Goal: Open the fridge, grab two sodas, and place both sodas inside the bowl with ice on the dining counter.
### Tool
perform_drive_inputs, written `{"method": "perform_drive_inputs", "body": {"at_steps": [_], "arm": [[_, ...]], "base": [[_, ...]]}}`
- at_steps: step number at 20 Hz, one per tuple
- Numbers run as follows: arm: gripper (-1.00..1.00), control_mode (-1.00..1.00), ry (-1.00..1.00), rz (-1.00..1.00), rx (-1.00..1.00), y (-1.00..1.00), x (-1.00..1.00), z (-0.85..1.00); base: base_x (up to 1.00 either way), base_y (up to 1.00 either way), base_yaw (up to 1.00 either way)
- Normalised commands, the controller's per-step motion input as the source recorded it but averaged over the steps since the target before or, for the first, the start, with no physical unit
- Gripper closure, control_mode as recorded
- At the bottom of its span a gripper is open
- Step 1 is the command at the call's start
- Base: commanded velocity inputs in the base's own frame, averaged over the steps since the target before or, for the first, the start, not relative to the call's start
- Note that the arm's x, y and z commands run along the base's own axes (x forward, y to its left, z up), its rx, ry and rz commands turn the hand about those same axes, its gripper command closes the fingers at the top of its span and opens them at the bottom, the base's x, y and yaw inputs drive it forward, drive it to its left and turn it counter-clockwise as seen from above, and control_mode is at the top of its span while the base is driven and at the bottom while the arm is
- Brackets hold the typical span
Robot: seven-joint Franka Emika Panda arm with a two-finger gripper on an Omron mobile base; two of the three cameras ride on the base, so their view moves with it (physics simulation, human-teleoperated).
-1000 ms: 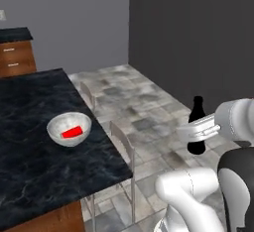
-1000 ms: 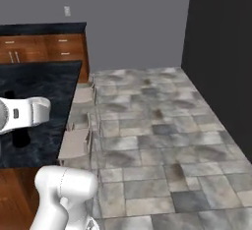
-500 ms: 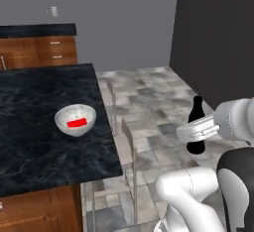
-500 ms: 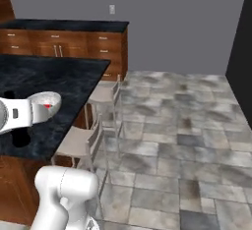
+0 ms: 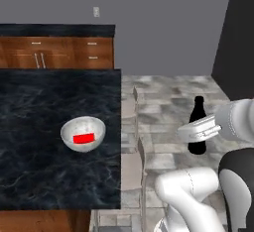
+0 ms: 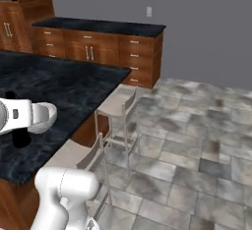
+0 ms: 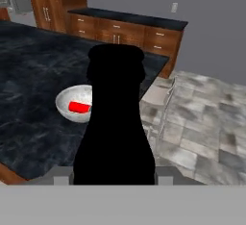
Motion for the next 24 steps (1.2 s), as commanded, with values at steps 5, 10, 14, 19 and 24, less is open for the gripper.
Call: {"method": "perform_drive_inputs", "body": {"at_steps": [5,10,14,19,24], "arm": [[1.00,1.00,0.00,0.00,0.00,0.00,0.00,0.00],[1.00,1.00,0.00,0.00,0.00,0.00,0.00,0.00],[1.00,1.00,0.00,0.00,0.00,0.00,0.00,0.00],[1.00,1.00,0.00,0.00,0.00,0.00,0.00,0.00],[1.00,1.00,0.00,0.00,0.00,0.00,0.00,0.00]], "base": [[0.90,-0.02,0.54],[0.76,-0.02,0.56],[0.75,0.00,0.59],[0.88,0.00,0.58],[0.85,0.04,0.38]]}}
